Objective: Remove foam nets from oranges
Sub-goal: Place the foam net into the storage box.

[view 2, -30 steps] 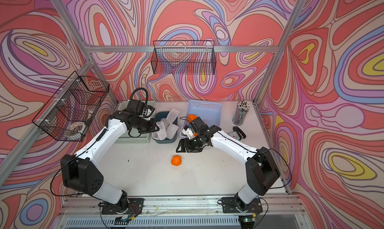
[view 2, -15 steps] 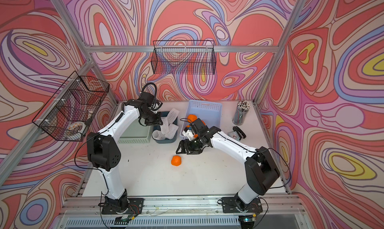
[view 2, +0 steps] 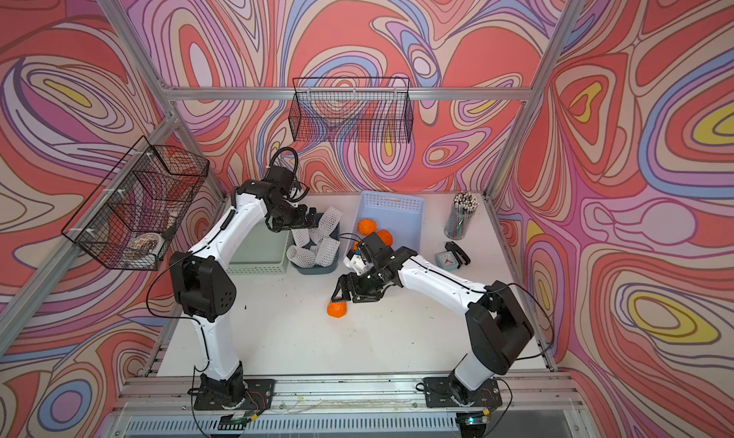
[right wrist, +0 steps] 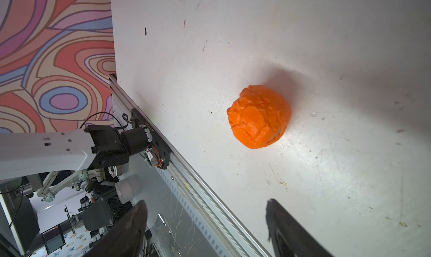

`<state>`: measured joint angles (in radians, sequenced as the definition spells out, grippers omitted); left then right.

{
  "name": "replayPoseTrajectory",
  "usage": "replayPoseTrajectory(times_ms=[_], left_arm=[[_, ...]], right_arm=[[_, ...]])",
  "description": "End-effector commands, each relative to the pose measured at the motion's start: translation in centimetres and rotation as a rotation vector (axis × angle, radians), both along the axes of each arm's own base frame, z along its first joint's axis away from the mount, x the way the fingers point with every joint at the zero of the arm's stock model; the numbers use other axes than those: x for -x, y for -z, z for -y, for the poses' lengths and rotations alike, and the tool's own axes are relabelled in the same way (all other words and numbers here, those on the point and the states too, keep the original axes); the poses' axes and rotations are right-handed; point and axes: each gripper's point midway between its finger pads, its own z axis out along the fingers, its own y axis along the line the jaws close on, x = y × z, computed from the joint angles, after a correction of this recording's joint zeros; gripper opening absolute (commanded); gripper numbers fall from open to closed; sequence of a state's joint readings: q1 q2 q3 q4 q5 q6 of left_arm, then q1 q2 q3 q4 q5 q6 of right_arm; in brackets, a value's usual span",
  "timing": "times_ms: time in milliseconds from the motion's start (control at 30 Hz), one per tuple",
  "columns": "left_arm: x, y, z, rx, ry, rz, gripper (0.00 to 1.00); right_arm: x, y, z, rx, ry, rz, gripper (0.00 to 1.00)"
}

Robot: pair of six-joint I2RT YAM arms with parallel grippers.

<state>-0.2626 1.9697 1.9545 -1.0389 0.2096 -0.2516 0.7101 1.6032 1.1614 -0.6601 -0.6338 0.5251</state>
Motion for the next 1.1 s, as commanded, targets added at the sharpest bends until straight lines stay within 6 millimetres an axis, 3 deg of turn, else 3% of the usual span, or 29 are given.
replayPoseTrajectory(times_ms=[0,200,633,867,1067], left_arm=[[0.3,-2.4,0.1,0.032,0.003,0.042,1.0],[1.2,-0.8,0.4,0.04,0.021,-0.016,1.0],[0.3,2.6,0.6,-0.025,0.022,-0.088,1.0],[-0.3,4.0,-0.5,-0.244,0.051,-0.045,1.0],[-0.1,3.3,-2.2,-0.404,0.072,-0.009,1.0]], right_arm=[[-0.3,0.9,-0.4,0.037,-0.002,0.007,0.82],[-0.4,1.1,-0.4,0.039,0.011,0.003,0.82],[0.0,1.0,0.2,0.049,0.031,0.005,0.82],[-0.1,1.1,0.3,0.056,0.032,0.01,0.82],[-0.5,1.2,0.2,0.07,0.03,0.017,0.82]])
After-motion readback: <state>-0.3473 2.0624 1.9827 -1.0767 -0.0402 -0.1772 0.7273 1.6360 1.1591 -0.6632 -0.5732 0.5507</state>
